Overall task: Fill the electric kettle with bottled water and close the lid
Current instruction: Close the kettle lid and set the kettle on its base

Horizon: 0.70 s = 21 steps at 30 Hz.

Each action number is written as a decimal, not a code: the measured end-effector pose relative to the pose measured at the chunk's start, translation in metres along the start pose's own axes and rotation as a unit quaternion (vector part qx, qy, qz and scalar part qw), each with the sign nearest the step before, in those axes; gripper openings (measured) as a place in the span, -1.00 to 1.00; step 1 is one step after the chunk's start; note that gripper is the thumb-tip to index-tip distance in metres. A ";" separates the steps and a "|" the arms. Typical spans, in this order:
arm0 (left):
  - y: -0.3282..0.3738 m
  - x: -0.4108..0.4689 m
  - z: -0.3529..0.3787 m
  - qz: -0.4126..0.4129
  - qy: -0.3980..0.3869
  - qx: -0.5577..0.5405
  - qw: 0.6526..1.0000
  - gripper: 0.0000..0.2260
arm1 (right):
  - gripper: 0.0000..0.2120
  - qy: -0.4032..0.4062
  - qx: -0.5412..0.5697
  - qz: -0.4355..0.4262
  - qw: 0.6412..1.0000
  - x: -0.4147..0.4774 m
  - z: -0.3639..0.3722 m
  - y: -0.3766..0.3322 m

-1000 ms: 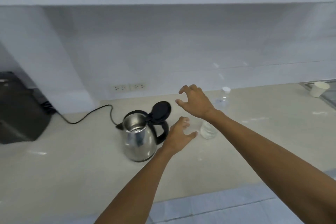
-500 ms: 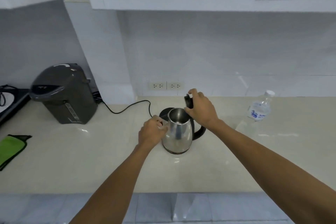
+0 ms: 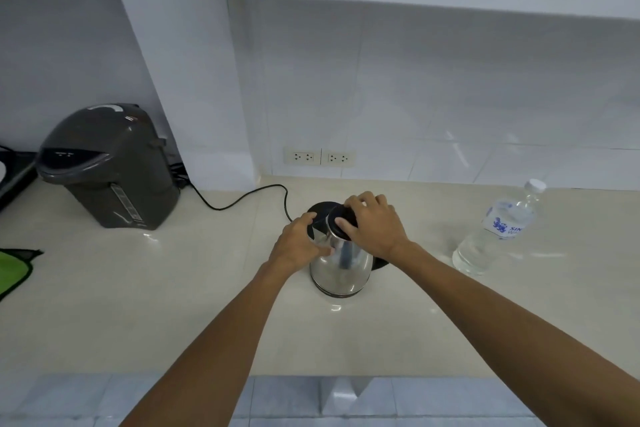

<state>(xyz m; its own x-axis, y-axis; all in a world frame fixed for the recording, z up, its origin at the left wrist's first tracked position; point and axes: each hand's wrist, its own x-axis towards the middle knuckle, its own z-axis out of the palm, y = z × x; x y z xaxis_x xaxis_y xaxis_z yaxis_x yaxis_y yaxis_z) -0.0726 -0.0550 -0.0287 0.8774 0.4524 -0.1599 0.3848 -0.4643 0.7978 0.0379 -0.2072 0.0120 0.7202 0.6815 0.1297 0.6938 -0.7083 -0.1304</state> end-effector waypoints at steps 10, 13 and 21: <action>-0.007 0.006 0.001 0.011 -0.053 -0.021 0.998 -0.14 | -0.43 -0.133 0.194 0.166 0.957 0.016 -0.002 0.015; -0.009 0.006 0.003 0.017 -0.053 -0.028 0.998 -0.20 | -0.48 -0.124 0.186 0.154 0.962 0.014 -0.004 0.013; -0.016 0.006 0.003 0.008 -0.047 -0.051 0.998 -0.25 | -0.07 -0.177 0.175 0.118 0.961 0.010 -0.002 0.033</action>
<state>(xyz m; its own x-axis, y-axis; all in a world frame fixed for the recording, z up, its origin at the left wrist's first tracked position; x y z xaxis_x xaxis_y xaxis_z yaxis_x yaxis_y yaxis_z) -0.0728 -0.0471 -0.0443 0.9080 0.3695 -0.1975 0.3441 -0.3887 0.8547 0.0681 -0.2247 0.0113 0.7700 0.5739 -0.2789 0.4255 -0.7876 -0.4457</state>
